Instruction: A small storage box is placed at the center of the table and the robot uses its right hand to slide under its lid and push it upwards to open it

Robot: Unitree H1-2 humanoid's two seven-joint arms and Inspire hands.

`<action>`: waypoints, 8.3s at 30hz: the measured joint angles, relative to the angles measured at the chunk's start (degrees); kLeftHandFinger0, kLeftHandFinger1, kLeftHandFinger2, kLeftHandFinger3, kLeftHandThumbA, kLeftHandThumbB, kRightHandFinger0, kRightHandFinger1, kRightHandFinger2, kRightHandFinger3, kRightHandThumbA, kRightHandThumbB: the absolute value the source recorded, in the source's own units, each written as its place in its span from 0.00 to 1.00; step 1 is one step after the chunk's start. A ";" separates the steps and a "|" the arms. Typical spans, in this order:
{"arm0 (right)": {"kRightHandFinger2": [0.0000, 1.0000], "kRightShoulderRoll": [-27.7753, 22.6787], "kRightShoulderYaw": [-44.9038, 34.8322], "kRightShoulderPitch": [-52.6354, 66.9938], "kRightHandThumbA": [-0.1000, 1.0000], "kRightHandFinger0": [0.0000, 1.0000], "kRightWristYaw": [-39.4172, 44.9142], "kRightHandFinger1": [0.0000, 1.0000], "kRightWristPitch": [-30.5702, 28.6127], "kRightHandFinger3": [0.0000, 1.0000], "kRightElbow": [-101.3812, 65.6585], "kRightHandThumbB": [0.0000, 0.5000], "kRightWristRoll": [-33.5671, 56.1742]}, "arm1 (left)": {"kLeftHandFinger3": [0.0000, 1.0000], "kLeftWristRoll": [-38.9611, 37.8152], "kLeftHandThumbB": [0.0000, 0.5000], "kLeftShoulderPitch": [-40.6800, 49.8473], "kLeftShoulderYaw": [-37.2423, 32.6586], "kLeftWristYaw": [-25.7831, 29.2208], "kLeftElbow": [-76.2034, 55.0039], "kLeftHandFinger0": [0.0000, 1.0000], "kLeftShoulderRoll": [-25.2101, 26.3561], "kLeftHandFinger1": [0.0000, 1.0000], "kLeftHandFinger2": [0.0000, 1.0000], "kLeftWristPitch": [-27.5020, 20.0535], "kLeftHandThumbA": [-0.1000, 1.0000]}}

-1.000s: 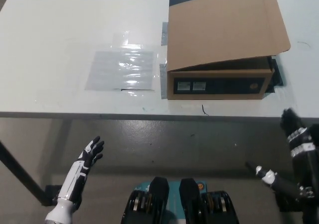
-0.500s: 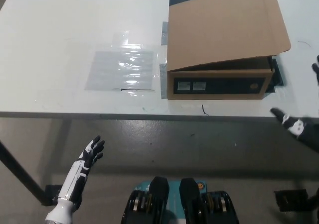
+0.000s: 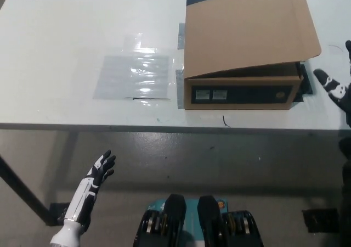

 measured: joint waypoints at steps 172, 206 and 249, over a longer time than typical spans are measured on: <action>1.00 17.73 19.25 -21.66 1.00 1.00 7.23 1.00 2.62 1.00 43.80 0.64 -8.47 | 1.00 0.98 1.00 -2.89 -0.82 -1.03 -0.10 1.00 1.23 1.00 1.00 0.25 1.00; 1.00 11.56 40.93 -2.01 1.00 1.00 11.78 1.00 16.97 1.00 -26.46 0.75 -8.36 | 1.00 1.44 1.00 -2.81 -0.85 -1.28 -0.02 1.00 1.23 1.00 1.00 1.41 1.00; 1.00 -2.49 11.66 29.89 1.00 1.00 8.49 1.00 -8.24 1.00 -3.73 0.59 -6.85 | 1.00 1.58 1.00 -3.00 -0.85 -2.20 0.34 1.00 1.41 1.00 1.00 1.26 1.00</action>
